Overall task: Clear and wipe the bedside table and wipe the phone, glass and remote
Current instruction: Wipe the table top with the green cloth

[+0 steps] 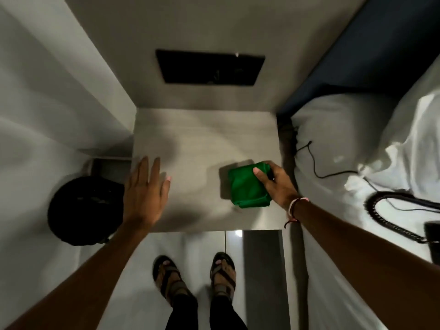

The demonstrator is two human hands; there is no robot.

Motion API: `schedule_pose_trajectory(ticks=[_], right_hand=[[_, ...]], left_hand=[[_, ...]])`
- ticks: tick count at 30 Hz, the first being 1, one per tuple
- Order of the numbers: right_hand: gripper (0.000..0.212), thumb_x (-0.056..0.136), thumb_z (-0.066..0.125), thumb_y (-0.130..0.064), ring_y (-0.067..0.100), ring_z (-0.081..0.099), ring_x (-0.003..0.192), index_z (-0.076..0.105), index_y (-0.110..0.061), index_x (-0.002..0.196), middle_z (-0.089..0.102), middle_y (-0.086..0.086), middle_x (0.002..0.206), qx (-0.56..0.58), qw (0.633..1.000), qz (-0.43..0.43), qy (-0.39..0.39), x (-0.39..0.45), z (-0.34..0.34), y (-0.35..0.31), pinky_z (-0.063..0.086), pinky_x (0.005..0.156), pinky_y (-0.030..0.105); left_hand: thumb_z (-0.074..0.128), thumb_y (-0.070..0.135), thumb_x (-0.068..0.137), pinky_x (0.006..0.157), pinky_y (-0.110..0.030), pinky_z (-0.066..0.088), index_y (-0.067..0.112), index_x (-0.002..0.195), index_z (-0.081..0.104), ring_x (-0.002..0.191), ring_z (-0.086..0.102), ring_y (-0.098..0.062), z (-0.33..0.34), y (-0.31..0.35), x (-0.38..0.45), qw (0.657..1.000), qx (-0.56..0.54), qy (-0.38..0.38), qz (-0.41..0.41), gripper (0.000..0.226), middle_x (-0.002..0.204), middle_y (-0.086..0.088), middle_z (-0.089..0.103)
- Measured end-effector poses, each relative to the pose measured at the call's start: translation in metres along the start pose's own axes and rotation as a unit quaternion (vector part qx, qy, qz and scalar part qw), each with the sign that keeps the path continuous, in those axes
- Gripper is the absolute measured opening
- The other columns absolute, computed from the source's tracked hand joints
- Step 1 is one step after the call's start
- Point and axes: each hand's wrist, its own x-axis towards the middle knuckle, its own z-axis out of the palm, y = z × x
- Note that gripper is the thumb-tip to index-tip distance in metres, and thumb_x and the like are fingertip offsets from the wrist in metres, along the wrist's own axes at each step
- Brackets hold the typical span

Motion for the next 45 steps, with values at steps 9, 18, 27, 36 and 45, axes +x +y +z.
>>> schedule_pose_trajectory(ticks=[9, 18, 27, 36, 45], right_hand=[[0.061, 0.093, 0.056, -0.018, 0.038, 0.036, 0.136, 0.034, -0.019, 0.150, 0.034, 0.019, 0.150, -0.362, 0.908, -0.077, 0.196, 0.021, 0.015, 0.033, 0.032, 0.114, 0.052], [0.065, 0.102, 0.023, -0.048, 0.026, 0.007, 0.154, 0.019, -0.014, 0.158, 0.012, 0.011, 0.166, -0.487, 0.854, -0.099, 0.153, 0.028, 0.063, 0.051, 0.005, 0.125, 0.047], [0.068, 0.102, 0.021, -0.049, 0.024, 0.008, 0.154, 0.017, -0.012, 0.158, 0.012, 0.012, 0.166, -0.501, 0.842, -0.137, 0.150, 0.008, 0.137, 0.046, 0.005, 0.124, 0.047], [0.061, 0.106, 0.023, -0.040, 0.027, 0.008, 0.154, 0.017, -0.007, 0.157, 0.013, 0.015, 0.165, -0.498, 0.842, -0.191, 0.084, -0.006, 0.198, 0.020, 0.008, 0.124, 0.049], [0.073, 0.103, 0.020, -0.054, 0.029, 0.012, 0.153, 0.021, -0.004, 0.156, 0.017, 0.017, 0.164, -0.533, 0.810, -0.240, 0.045, 0.011, 0.192, 0.020, 0.008, 0.123, 0.048]], left_hand=[[0.026, 0.053, 0.100, 0.122, -0.054, 0.016, 0.013, 0.158, 0.021, 0.151, 0.019, -0.040, 0.075, -0.046, 0.002, 0.993, 0.078, -0.048, 0.079, 0.070, 0.163, -0.024, 0.018], [0.021, 0.049, 0.104, 0.125, -0.048, 0.010, 0.014, 0.160, 0.009, 0.154, 0.010, -0.035, 0.092, -0.058, 0.000, 0.990, 0.098, 0.000, 0.097, 0.067, 0.166, -0.022, 0.011], [0.016, 0.048, 0.106, 0.125, -0.050, 0.010, 0.018, 0.160, 0.001, 0.156, 0.004, -0.029, 0.101, -0.064, 0.001, 0.990, 0.099, 0.019, 0.098, 0.064, 0.168, -0.016, 0.004], [0.013, 0.048, 0.105, 0.125, -0.051, 0.010, 0.018, 0.160, -0.001, 0.156, 0.004, -0.029, 0.099, -0.065, 0.001, 0.991, 0.085, 0.005, 0.101, 0.065, 0.168, -0.016, 0.004], [0.017, 0.047, 0.105, 0.125, -0.049, 0.010, 0.019, 0.161, 0.001, 0.156, 0.003, -0.026, 0.102, -0.068, -0.001, 0.992, 0.077, 0.018, 0.098, 0.064, 0.168, -0.014, 0.005]])
